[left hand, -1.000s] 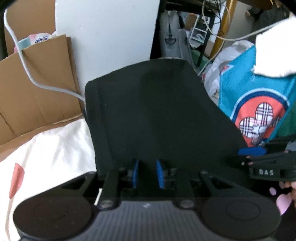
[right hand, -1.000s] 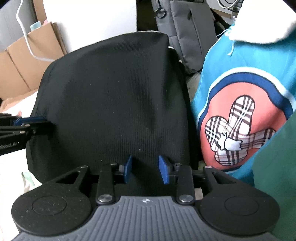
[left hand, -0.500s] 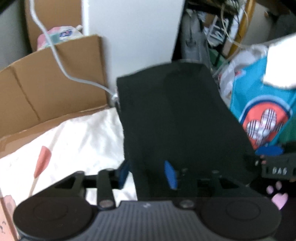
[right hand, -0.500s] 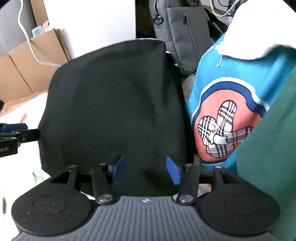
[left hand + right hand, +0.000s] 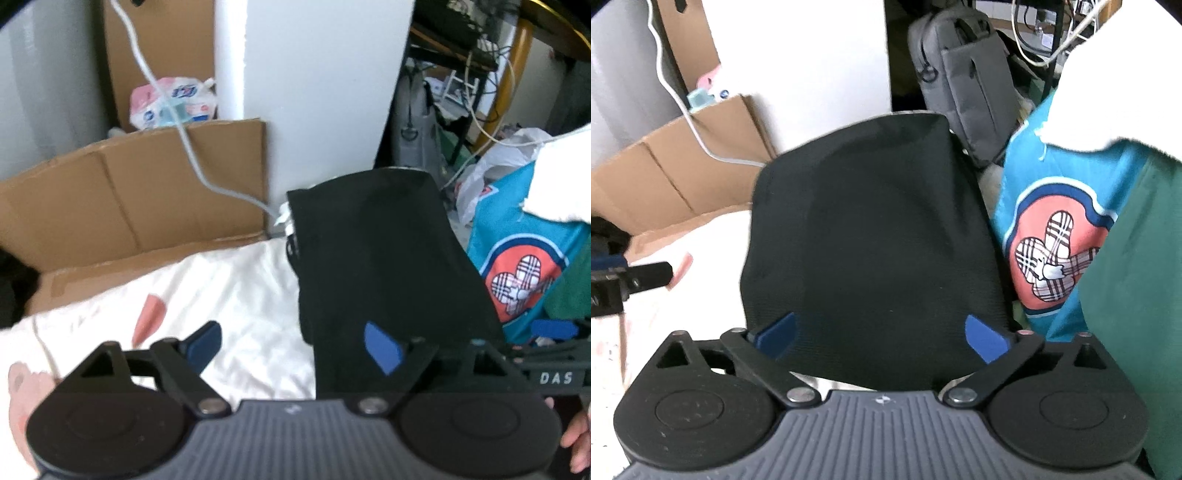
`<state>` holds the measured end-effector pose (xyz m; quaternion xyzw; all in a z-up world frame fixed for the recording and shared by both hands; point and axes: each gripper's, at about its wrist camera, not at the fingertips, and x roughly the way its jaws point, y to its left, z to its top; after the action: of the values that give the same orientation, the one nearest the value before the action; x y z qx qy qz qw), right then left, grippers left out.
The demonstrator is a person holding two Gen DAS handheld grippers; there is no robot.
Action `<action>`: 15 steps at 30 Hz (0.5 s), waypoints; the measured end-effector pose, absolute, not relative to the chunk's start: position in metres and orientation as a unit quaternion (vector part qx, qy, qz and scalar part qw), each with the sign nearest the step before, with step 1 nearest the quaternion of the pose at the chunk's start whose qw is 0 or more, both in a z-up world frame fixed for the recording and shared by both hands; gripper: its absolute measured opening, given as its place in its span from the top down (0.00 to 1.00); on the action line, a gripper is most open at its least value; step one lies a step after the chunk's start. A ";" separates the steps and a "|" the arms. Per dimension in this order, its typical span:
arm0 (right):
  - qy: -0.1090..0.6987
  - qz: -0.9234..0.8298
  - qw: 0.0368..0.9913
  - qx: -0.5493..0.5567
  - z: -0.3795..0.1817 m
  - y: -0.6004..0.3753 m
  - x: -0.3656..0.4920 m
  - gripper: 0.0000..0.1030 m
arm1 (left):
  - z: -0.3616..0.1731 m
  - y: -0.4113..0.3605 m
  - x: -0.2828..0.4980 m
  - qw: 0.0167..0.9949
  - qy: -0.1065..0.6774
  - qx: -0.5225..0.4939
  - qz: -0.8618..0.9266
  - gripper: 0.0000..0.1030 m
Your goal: Fold clothes
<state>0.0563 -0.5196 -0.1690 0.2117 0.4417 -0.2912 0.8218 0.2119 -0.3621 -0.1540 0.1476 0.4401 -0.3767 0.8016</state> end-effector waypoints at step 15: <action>0.459 -0.263 0.828 0.185 -0.124 -0.479 0.051 0.00 | -0.086 -0.303 0.175 0.823 0.433 0.178 -0.322 0.01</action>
<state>0.0508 -0.4787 -0.1237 0.1851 0.4589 -0.2632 0.8282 0.1751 -0.3028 -0.0861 0.1782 0.4328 -0.3224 0.8228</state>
